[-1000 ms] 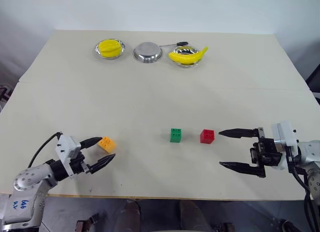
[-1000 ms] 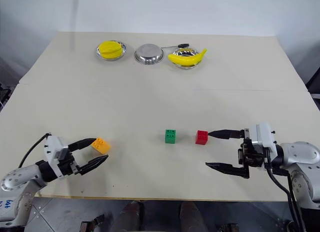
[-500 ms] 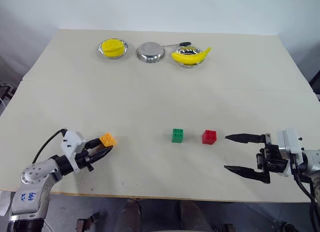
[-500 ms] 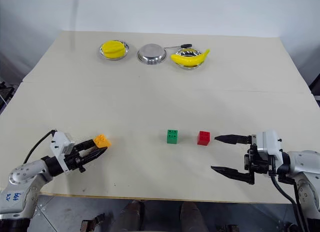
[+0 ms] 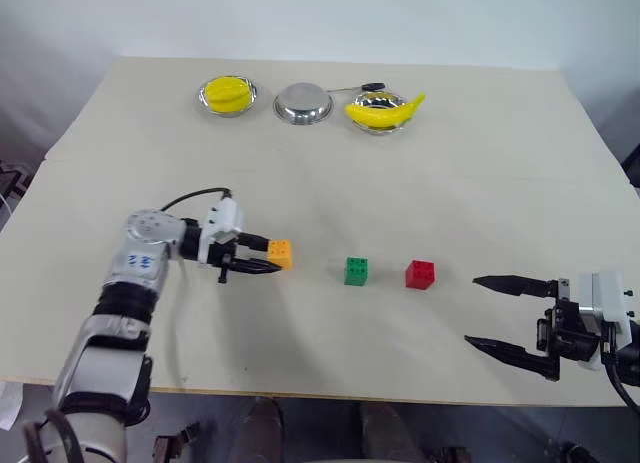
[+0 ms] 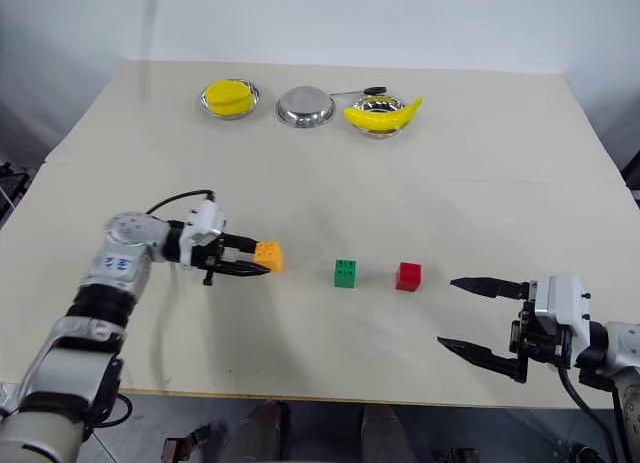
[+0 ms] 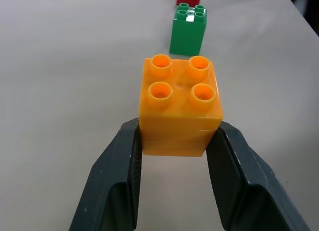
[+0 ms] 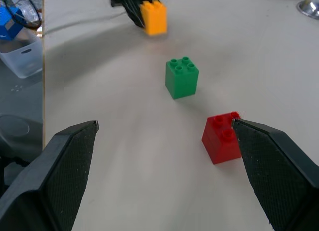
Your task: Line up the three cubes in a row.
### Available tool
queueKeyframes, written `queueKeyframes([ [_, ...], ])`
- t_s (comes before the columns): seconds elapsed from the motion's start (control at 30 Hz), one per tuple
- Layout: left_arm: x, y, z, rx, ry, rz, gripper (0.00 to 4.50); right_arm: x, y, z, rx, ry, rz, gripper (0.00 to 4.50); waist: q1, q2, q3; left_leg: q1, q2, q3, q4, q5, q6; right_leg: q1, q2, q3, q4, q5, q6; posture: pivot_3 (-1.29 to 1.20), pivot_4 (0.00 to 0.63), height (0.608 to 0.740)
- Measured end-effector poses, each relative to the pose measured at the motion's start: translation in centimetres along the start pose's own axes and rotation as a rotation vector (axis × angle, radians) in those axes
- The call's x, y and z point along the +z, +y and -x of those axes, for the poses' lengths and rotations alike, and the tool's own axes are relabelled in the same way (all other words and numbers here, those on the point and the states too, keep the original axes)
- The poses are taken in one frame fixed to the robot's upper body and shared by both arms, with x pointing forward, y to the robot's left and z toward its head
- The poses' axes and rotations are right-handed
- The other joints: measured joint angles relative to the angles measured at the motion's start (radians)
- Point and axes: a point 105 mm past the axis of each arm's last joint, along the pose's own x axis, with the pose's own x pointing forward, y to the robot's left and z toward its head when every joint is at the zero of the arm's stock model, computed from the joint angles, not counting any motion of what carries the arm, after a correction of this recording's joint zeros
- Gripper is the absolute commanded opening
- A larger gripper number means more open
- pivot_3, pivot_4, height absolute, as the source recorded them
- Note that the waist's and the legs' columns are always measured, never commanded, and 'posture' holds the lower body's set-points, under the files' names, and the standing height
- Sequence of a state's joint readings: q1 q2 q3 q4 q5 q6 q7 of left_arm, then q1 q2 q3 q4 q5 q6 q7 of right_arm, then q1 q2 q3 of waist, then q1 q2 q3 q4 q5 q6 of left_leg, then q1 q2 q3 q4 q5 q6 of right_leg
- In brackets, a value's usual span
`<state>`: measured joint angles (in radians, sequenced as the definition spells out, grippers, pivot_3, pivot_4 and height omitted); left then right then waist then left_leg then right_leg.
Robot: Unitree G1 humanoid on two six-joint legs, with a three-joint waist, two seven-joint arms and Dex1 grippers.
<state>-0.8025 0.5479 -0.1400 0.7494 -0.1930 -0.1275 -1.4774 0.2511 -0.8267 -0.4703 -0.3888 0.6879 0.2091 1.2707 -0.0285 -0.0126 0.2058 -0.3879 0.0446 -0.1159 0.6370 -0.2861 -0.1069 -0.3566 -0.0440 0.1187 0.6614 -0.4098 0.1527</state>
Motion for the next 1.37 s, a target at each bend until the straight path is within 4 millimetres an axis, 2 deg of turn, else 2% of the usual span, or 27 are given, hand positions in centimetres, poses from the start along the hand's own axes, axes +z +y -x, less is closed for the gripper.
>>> queueKeyframes([
  [0.1,-0.6,0.0,-0.5,-0.029,0.015,0.007,1.48,0.0,0.4,0.1,-0.017,0.003,-0.009,4.5,-0.011,0.0,0.0,0.0,0.0,0.0,0.0,0.0,0.0,0.0,0.0,0.0,0.0,0.0,0.0,0.0,0.15,0.74],
  [0.47,-0.7,0.8,-1.3,-0.03,0.02,-0.009,1.48,0.1,0.7,0.2,-0.049,-0.009,-0.024,4.5,0.005,0.0,0.0,0.0,0.0,0.0,0.007,0.0,0.0,0.003,0.0,0.0,0.002,0.001,0.001,0.0,0.15,0.74],
  [0.53,-0.7,0.7,-1.3,-0.036,0.024,-0.014,2.21,0.2,0.7,0.2,-0.05,-0.011,-0.026,4.5,0.004,0.0,0.0,0.0,0.0,-0.001,0.007,0.0,0.0,0.003,0.0,0.0,0.002,0.001,0.001,0.0,0.15,0.74],
  [0.67,-1.0,0.7,-0.9,-0.025,0.027,0.002,3.26,0.2,0.7,0.2,-0.051,-0.011,-0.026,4.5,0.003,0.0,0.0,0.0,0.0,-0.001,0.008,0.0,0.0,0.003,0.0,-0.001,0.003,0.001,0.001,0.0,0.15,0.74],
  [0.8,-0.6,1.1,1.3,0.054,-0.014,0.005,4.42,0.1,0.7,0.2,-0.052,-0.009,-0.029,4.5,-0.002,0.0,0.0,0.0,0.001,-0.001,0.007,0.0,0.0,0.003,0.0,-0.001,0.003,0.001,0.001,0.0,0.15,0.74],
  [0.9,-0.5,1.0,3.8,0.115,0.0,-0.025,4.42,0.1,0.6,0.3,-0.054,-0.008,-0.024,4.5,-0.002,0.0,0.0,0.0,0.001,-0.001,0.007,0.0,0.0,0.003,0.0,-0.001,0.003,0.001,0.001,0.0,0.15,0.74],
  [1.0,-1.6,-0.1,8.5,0.228,0.057,-0.021,4.42,-0.5,0.1,1.5,-0.083,0.021,-0.024,4.5,-0.005,0.0,0.0,0.001,0.001,-0.001,0.006,0.0,0.0,0.003,0.0,-0.001,0.002,0.0,0.001,0.0,0.15,0.74],
  [1.17,-4.1,-3.5,14.1,0.325,0.192,0.074,4.42,-2.3,-0.8,4.8,-0.099,0.143,-0.029,4.5,0.0,0.0,0.0,0.001,0.001,-0.001,0.005,-0.002,0.004,0.003,0.0,-0.001,0.002,0.0,0.001,0.0,0.15,0.74],
  [1.27,-3.7,-3.9,14.7,0.356,0.148,0.082,4.42,-3.4,-1.1,6.3,-0.097,0.199,-0.025,4.5,0.019,0.0,0.0,0.001,0.001,-0.002,0.006,-0.003,0.005,0.004,0.0,-0.002,0.002,0.0,0.001,0.0,0.15,0.74],
  [1.37,-2.6,-3.7,14.6,0.361,0.133,0.04,4.42,-3.6,-1.4,6.7,-0.103,0.205,-0.014,4.5,0.023,0.0,0.0,0.001,0.001,-0.002,0.007,-0.003,0.005,0.004,0.0,-0.002,0.002,0.0,0.001,0.0,0.15,0.74],
])
